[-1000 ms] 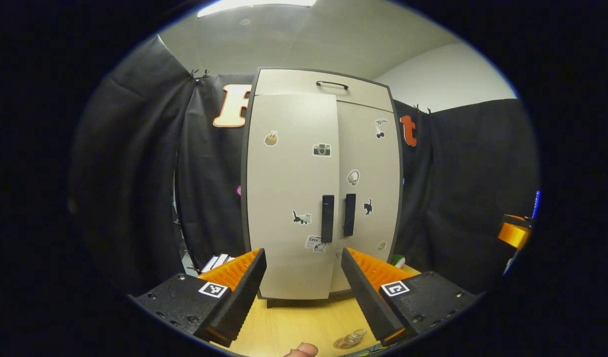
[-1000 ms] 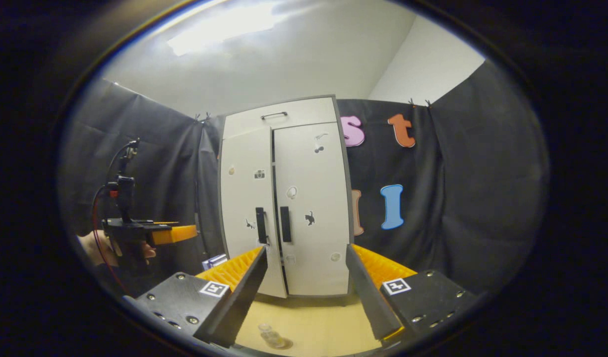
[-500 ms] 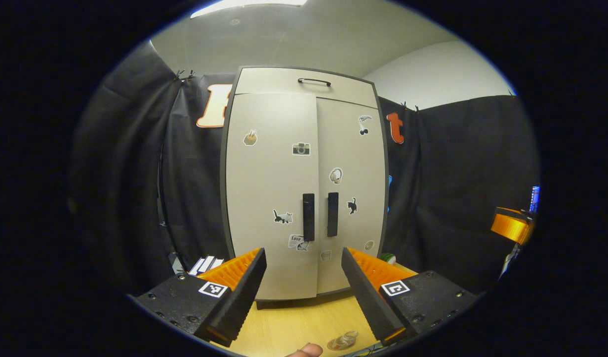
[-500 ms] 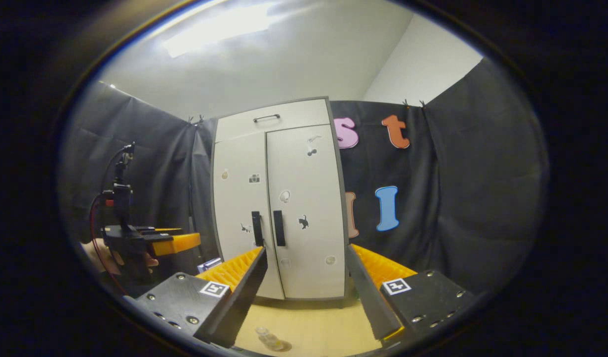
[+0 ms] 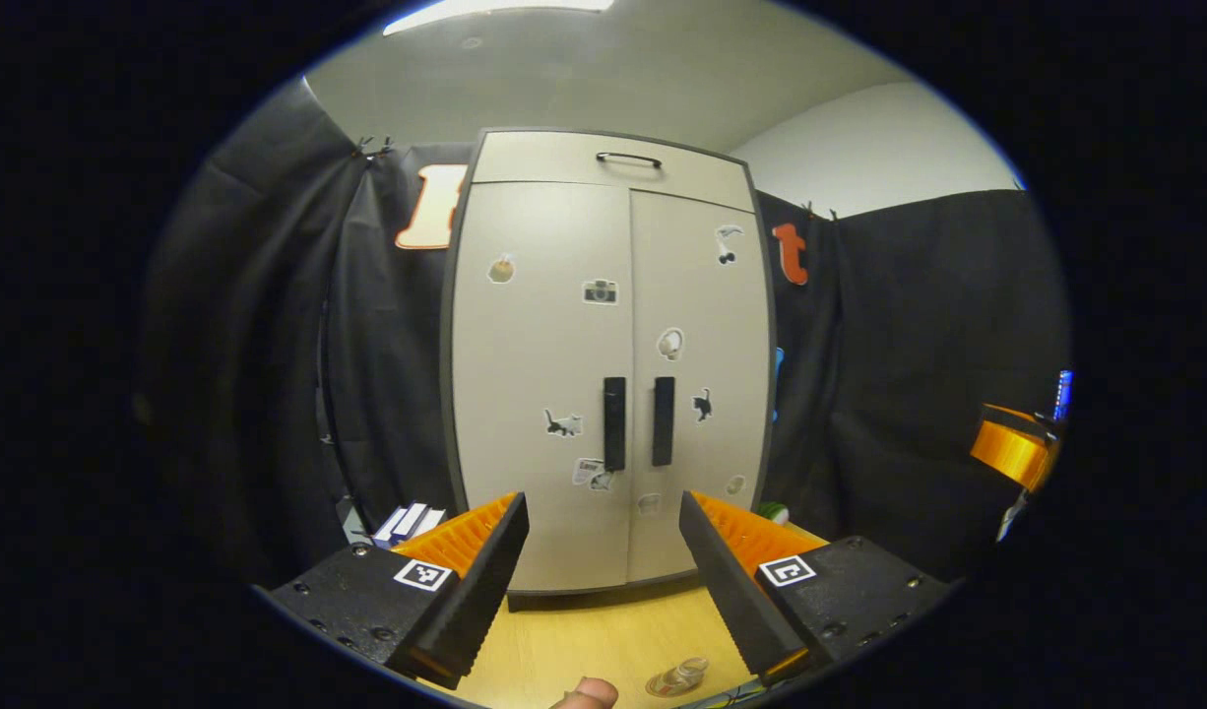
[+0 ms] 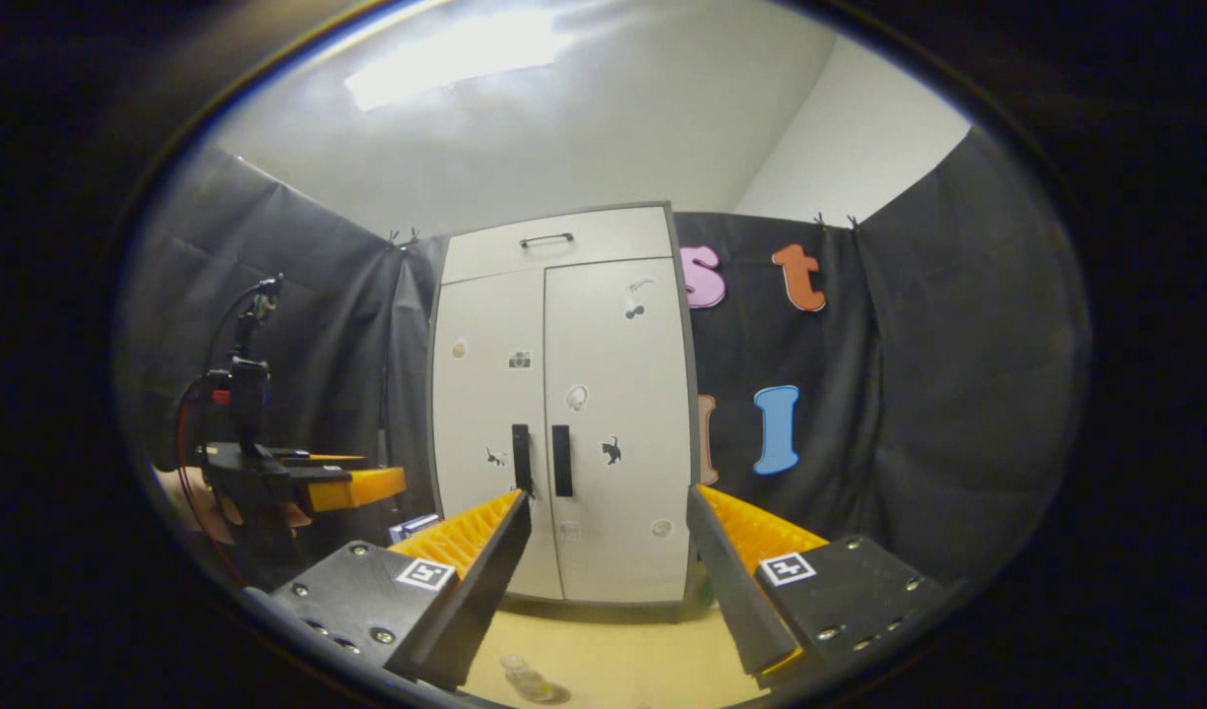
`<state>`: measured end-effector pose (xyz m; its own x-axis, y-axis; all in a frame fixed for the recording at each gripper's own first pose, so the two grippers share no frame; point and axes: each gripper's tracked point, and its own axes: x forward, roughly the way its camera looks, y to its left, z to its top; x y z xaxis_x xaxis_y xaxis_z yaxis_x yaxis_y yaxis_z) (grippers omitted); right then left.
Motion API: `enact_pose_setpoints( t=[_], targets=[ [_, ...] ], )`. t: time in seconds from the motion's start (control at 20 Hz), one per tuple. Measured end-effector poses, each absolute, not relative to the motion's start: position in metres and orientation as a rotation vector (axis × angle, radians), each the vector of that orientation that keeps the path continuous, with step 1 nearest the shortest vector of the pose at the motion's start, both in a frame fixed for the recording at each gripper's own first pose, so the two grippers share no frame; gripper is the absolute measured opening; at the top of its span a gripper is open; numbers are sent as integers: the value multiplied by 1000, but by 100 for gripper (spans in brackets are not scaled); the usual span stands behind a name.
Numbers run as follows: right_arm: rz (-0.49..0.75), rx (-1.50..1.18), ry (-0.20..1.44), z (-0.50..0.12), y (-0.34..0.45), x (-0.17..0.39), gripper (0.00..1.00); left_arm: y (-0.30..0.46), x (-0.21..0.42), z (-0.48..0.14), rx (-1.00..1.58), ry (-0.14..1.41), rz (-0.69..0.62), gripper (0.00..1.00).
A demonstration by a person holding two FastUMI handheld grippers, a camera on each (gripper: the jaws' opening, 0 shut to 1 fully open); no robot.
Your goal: Grasp the bottle in the cabinet with the left hand and place it on the coaster, then close the right door with the right hand and the left door with the left hand.
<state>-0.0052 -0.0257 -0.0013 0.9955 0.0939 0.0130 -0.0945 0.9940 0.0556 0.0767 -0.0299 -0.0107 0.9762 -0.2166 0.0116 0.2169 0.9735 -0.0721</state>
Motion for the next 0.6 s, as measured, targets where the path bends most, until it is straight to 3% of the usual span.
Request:
enact_pose_setpoints(
  t=[0.2,0.6],
  targets=[
    [135,1,-58,3,-7,-2,95,-22,79,-11,-91,0,-215,95],
    [148,-51,-1,-3,28,25,94,-19,81,-8,-59,-49,-279,95]
  ],
)
